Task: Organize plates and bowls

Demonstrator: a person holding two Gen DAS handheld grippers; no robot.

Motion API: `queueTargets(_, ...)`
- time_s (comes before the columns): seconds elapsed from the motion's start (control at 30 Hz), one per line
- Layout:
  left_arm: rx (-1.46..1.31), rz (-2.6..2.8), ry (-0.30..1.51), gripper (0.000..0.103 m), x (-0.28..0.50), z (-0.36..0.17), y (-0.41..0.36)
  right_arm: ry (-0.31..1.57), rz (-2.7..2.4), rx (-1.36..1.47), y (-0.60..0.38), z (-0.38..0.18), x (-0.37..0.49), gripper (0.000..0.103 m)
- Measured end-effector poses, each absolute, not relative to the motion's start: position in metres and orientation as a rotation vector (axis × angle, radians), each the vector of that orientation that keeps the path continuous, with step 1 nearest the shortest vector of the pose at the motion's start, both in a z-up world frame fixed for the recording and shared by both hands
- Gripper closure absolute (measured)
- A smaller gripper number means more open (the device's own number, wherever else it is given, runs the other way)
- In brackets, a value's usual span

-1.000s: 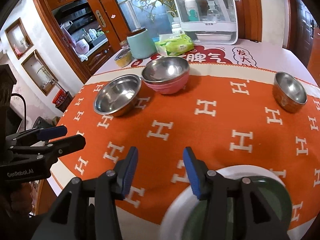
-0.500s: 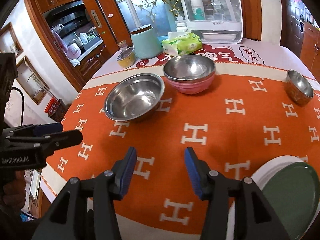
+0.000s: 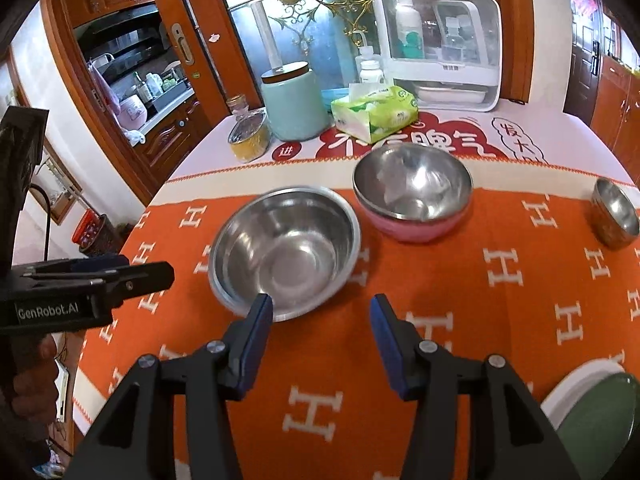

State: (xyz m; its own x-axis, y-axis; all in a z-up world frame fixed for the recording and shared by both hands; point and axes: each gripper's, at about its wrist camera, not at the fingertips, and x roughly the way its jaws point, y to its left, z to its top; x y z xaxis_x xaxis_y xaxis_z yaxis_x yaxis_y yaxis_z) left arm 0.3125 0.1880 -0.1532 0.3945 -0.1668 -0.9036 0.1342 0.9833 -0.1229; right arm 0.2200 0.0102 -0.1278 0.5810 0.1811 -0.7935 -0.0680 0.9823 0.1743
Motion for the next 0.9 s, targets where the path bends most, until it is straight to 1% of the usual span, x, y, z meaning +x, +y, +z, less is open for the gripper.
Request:
queueTargets(0.37,-0.172,-0.216,1.202,0.026,0.350,-0.192,0.200,1.000,0.141,0.084,0.024,-0.160,0.249,0.052)
queueTargets(0.7,-0.276,-0.249,1.231,0.026,0.373,-0.232,0.205,1.008,0.159,0.079,0.034,-0.191,0.261,0.052)
queueTargets(0.83,-0.316,-0.270,1.248,0.030,0.379,-0.245,0.207,0.998,0.176,0.076,0.038,-0.196,0.263,0.052)
queueTargets(0.9,-0.324,-0.277,1.257,0.034,0.382,-0.250,0.206,0.993,0.179,0.076,0.039,-0.198,0.263,0.052)
